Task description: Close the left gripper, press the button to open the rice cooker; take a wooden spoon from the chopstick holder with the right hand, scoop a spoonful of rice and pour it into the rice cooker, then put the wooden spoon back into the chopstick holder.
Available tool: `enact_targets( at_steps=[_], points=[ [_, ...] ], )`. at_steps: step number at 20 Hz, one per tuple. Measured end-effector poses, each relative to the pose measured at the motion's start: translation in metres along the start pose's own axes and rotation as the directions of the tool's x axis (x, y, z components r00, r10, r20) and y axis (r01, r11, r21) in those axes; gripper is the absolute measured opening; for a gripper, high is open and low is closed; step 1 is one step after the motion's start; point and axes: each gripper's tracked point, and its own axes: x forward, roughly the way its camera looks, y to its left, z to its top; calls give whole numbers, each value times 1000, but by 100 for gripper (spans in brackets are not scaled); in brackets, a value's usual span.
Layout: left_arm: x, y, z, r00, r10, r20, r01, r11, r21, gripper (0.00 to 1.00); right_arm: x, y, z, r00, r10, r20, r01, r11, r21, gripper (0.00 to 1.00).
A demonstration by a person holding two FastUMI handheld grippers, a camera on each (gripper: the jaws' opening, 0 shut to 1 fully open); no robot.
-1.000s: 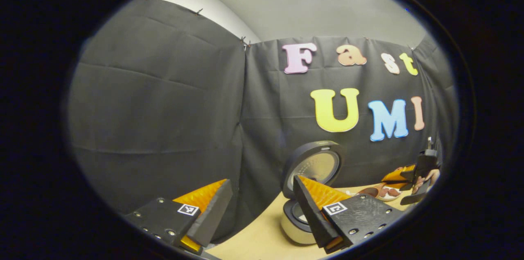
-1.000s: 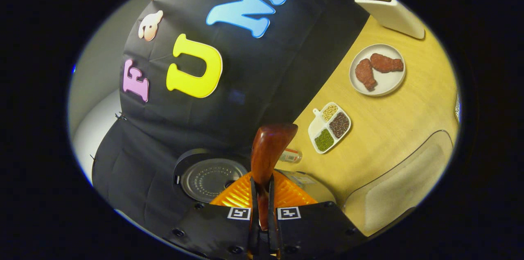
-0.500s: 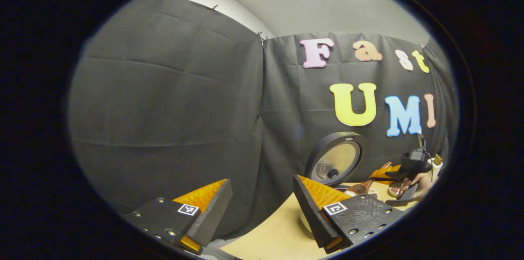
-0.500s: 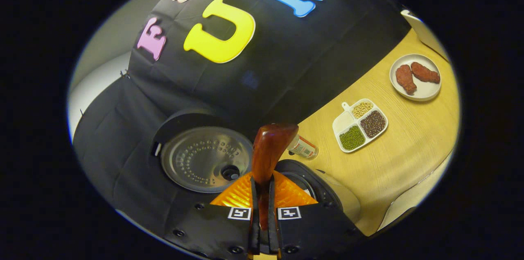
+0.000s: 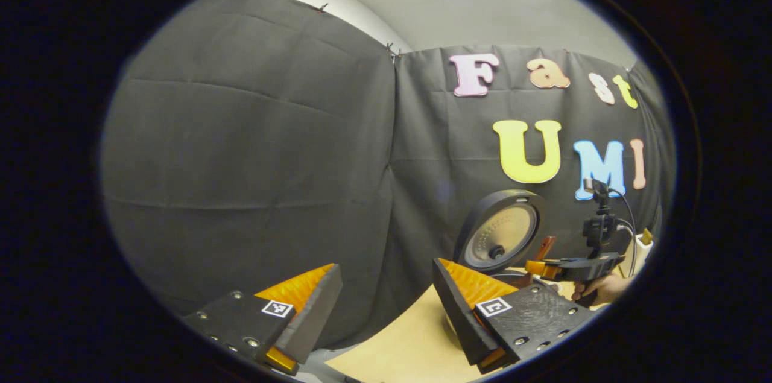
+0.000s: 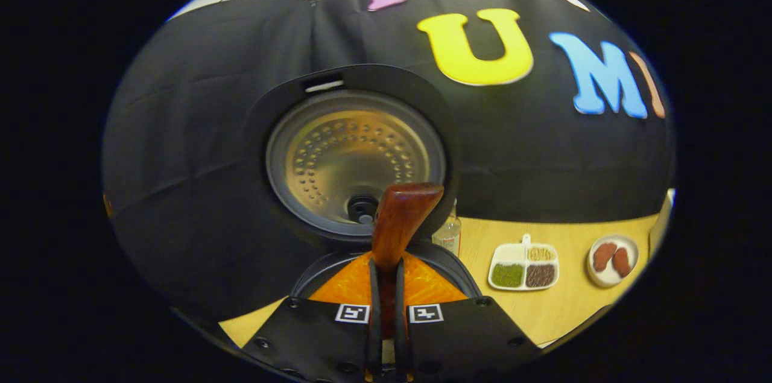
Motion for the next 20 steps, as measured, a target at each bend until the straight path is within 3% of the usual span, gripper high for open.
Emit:
enact_targets(
  at_steps=[1,2,3,6,10,12,13,15,18,20],
  points=[
    [0,-1,-1,1000,-1,1,1,1000,-1,94,-1,5,4,1000,4,16,-3,996,-90,5],
    [0,-3,-1,1000,-1,3,1,1000,-1,94,-1,11,7,999,9,32,-3,984,-178,10],
    [0,-3,0,1000,-1,5,1,1000,-3,94,-2,16,10,999,15,46,-3,965,-262,5],
    [-3,-3,1,1000,3,10,-2,1000,-9,94,-5,26,15,996,25,85,17,889,-457,10],
    [-6,1,1,1000,11,11,-10,1000,-16,93,-12,36,24,991,30,129,61,759,-648,9],
    [-9,3,2,1000,14,16,-14,1000,-10,93,-15,38,20,990,27,136,75,722,-688,10],
    [-11,2,4,1000,12,19,-12,1000,-7,94,-18,37,19,991,29,129,67,732,-678,10],
    [-11,-2,5,1000,9,23,-9,1000,-6,94,-21,29,22,994,33,101,32,811,-584,10],
    [-14,-9,12,999,-4,37,4,1000,-9,93,-26,18,32,998,35,58,-13,941,-338,10],
    [-15,-16,17,999,-13,45,13,1000,-1,93,-37,8,43,998,31,50,-21,982,-186,10]
  ],
)
